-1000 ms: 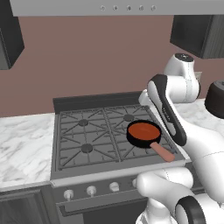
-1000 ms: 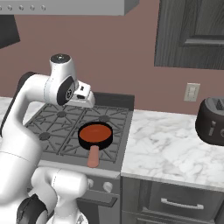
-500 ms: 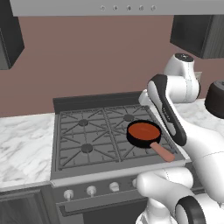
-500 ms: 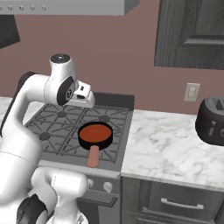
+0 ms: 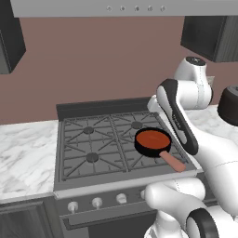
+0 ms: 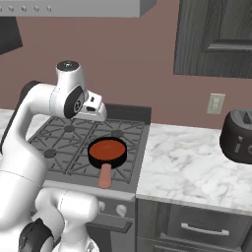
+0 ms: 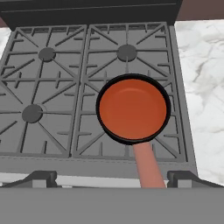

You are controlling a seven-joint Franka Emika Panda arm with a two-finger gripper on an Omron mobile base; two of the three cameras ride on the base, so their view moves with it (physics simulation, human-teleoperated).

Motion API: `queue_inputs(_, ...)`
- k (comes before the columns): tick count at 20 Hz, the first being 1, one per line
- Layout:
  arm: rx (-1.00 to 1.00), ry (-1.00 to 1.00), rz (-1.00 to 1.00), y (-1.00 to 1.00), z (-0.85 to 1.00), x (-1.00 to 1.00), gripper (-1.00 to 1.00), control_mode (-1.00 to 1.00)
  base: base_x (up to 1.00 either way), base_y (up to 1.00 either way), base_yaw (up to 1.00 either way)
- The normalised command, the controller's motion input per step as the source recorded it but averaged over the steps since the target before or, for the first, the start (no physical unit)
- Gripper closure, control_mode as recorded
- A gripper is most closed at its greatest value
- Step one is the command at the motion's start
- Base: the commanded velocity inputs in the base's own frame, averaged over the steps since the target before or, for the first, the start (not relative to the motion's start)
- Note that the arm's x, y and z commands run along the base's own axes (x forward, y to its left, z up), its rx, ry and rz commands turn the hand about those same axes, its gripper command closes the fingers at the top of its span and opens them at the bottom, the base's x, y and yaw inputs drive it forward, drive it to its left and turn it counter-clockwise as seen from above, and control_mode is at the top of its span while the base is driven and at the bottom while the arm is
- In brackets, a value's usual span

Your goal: Wait until the marinara sauce is simmered to a deep red color and then turn off the stove.

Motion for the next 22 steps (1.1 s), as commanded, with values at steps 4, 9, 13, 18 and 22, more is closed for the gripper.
queue_inputs(4,-0.01,0.0,0.0,0.22,-0.03,0.0,-1.0,-1.0,0.0,0.0,0.0)
queue_inputs(9,-0.01,-0.03,0.0,0.28,-0.01,0.0,-1.0,-1.0,0.0,0.0,0.0)
queue_inputs(13,0.0,-0.02,0.0,0.28,0.0,0.0,-1.0,-1.0,0.0,0.0,0.0)
queue_inputs(18,0.0,0.0,0.0,0.06,0.0,0.0,-1.0,-1.0,0.0,0.0,0.0)
queue_inputs(22,0.0,0.0,0.0,0.0,0.0,0.0,-1.0,-1.0,0.0,0.0,0.0)
